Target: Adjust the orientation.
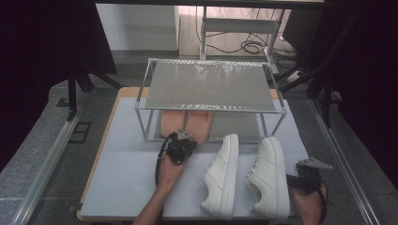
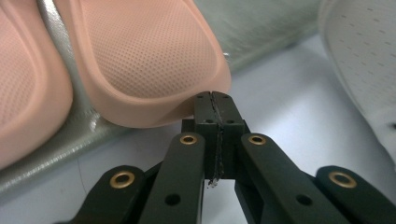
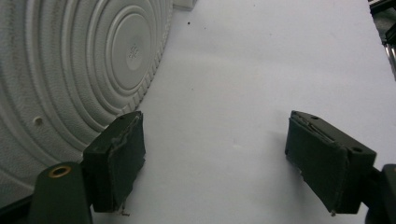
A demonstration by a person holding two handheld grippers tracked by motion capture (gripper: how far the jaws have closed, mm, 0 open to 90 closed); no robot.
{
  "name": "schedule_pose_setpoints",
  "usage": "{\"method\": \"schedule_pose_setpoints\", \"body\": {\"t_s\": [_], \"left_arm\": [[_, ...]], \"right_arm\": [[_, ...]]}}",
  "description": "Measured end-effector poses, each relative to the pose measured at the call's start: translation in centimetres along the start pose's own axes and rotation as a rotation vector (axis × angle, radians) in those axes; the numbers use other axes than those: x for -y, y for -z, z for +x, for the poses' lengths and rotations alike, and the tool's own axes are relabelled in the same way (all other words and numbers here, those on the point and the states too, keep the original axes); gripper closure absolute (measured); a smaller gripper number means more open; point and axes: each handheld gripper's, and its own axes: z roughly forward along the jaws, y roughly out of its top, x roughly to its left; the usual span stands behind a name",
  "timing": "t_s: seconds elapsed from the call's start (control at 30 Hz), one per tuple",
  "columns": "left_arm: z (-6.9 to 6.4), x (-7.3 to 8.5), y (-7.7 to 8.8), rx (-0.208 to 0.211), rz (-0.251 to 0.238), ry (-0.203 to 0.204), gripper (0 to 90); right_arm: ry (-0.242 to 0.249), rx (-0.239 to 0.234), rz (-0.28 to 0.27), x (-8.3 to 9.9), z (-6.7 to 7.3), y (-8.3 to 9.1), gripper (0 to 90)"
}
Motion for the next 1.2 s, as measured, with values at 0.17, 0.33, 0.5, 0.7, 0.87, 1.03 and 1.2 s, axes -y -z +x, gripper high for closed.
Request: {"method": "schedule_pose_setpoints", "body": {"t_s": [0.17, 0.33, 0.5, 0.7, 0.87, 1.03, 1.2], "left_arm": [[0.3, -0.6, -0.8, -0.007, 0.004, 0.000, 89.8], [0.7, -1.0, -1.4, -0.014, 0.010, 0.020, 89.8], [1.1, -1.3, -2.1, -0.018, 0.010, 0.030, 89.7], [1.2, -1.3, -2.1, -0.025, -0.002, 0.028, 89.7], [1.2, -1.4, -1.1, -0.011, -0.026, 0.023, 89.6], [0.9, -1.3, -0.1, -0.002, -0.034, 0.005, 84.9], [0.9, -1.0, 1.0, -0.005, -0.035, -0.003, 76.2]], "right_arm": [[0.001, 0.001, -0.001, 0.0, 0.0, 0.0, 20.3], [0.001, 0.001, -0.001, 0.0, 0.0, 0.0, 20.3], [0.000, 0.000, 0.000, 0.0, 0.0, 0.0, 20.3], [0.000, 0.000, 0.000, 0.0, 0.0, 0.0, 20.3], [-0.001, 0.000, -0.001, 0.0, 0.0, 0.0, 20.3], [0.000, 0.001, -0.001, 0.0, 0.0, 0.0, 20.3], [0.000, 0.001, -0.001, 0.0, 0.0, 0.0, 20.3]]}}
